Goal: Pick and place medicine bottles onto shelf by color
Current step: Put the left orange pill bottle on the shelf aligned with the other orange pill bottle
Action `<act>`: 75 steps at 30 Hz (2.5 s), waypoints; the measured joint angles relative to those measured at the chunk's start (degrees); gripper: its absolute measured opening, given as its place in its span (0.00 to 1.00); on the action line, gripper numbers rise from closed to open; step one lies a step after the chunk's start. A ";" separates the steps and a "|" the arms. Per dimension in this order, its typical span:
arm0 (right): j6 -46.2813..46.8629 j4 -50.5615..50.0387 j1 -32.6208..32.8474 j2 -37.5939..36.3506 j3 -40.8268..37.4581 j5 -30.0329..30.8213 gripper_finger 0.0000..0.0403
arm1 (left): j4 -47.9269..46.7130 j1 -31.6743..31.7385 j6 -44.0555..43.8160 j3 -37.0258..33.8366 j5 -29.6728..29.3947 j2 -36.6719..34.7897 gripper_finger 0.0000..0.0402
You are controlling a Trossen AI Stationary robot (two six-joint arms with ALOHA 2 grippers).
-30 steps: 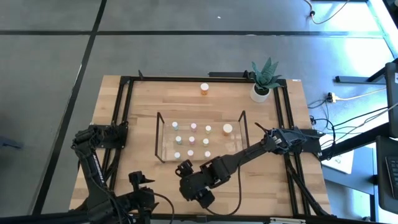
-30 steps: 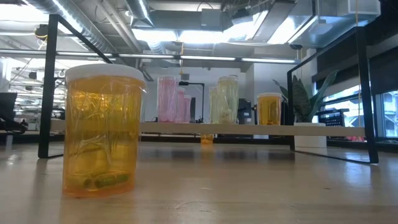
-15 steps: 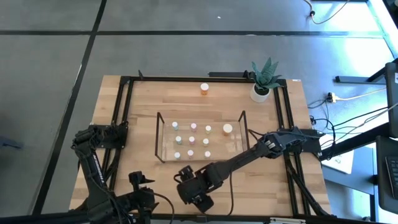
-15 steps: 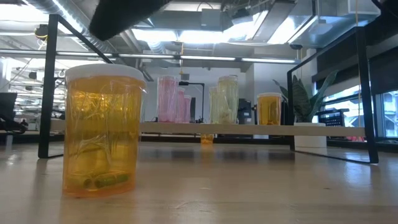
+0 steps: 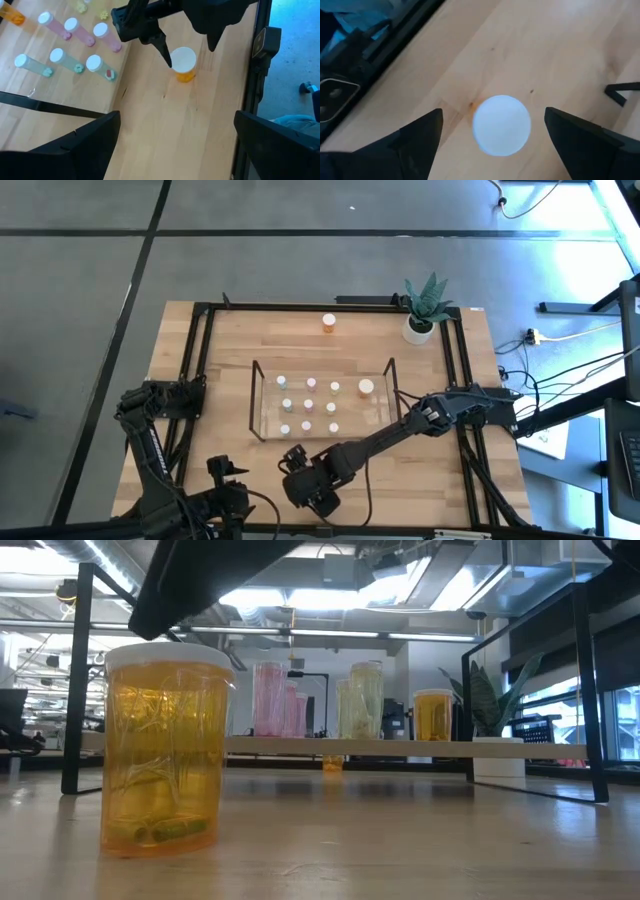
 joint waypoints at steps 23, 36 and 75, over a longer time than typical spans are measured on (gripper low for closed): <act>0.23 0.28 -1.33 3.69 -0.02 -2.11 0.87 | 0.04 0.00 0.00 0.00 0.02 0.01 0.96; 0.88 0.24 -1.39 3.96 -0.02 -1.68 0.65 | 0.04 0.00 0.00 0.00 0.02 0.01 0.96; 22.16 -20.56 3.44 -10.83 0.70 4.55 0.51 | 0.13 0.00 0.00 0.00 0.22 0.01 0.96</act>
